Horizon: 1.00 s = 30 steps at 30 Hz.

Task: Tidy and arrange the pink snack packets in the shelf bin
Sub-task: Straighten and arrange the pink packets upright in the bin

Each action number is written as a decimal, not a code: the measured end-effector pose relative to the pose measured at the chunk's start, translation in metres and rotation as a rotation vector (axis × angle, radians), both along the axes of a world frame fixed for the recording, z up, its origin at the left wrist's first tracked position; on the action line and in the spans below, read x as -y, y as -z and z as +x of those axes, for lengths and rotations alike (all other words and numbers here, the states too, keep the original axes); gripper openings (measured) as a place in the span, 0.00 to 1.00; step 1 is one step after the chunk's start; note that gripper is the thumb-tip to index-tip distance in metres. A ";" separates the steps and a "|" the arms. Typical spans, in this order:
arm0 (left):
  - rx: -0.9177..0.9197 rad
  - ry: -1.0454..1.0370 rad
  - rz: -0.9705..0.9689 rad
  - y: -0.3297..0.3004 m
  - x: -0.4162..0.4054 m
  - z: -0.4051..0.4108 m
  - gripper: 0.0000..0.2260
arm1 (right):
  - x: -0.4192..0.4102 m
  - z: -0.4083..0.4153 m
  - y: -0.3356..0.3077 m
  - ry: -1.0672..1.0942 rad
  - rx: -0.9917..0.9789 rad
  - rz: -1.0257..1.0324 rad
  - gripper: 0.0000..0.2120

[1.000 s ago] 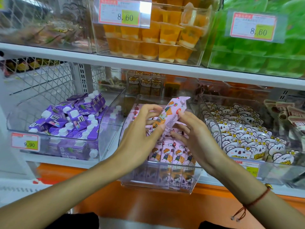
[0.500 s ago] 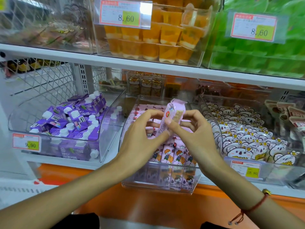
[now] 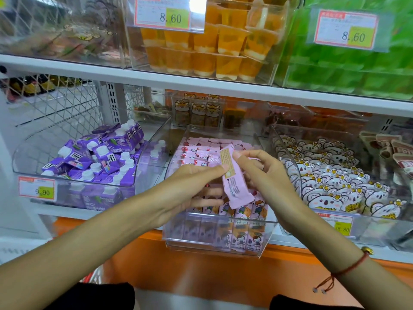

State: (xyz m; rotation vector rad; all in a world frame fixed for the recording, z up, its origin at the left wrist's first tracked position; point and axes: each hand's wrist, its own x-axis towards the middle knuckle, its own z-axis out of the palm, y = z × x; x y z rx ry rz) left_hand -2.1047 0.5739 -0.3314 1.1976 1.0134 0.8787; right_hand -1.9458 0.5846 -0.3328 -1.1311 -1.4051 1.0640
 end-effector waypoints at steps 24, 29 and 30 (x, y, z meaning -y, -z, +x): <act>0.141 -0.349 0.357 0.004 -0.003 0.003 0.21 | 0.006 0.000 0.004 -0.096 0.177 0.384 0.19; 0.061 -0.448 0.470 0.000 -0.004 -0.002 0.31 | 0.004 0.003 0.000 -0.098 0.048 0.310 0.18; 0.003 -0.461 0.509 0.000 -0.004 -0.004 0.29 | 0.003 0.004 0.000 -0.090 -0.005 0.262 0.21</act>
